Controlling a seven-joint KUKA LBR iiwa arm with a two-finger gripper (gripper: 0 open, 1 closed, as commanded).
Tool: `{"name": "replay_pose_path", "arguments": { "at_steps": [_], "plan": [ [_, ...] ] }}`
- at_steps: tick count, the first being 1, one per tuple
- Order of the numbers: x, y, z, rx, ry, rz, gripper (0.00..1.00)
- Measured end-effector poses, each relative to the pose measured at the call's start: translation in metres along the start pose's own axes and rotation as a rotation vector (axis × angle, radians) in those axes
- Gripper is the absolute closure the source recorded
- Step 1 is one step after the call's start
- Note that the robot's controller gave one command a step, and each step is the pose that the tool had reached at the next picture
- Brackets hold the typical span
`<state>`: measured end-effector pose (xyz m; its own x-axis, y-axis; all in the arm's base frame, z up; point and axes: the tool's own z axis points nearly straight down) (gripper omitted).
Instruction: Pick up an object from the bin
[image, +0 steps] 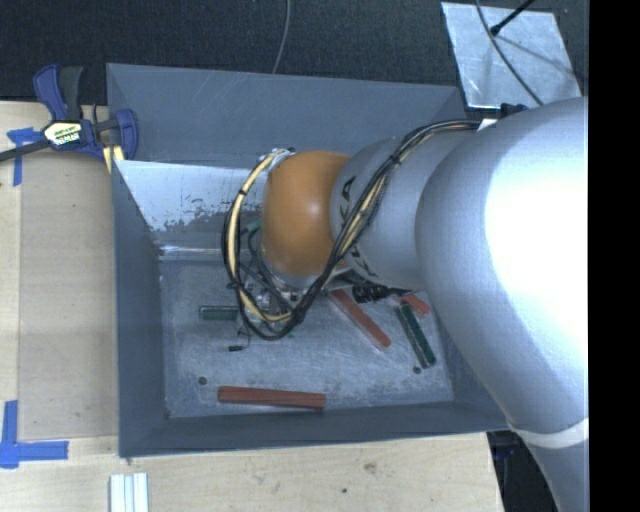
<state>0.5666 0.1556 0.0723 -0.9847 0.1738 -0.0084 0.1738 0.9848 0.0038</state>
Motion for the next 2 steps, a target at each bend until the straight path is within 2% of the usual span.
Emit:
{"name": "replay_pose_path", "arguments": {
  "at_steps": [2],
  "plan": [
    [0.002,-0.001,-0.014,0.005,0.012,0.001,1.0]
  ]
}}
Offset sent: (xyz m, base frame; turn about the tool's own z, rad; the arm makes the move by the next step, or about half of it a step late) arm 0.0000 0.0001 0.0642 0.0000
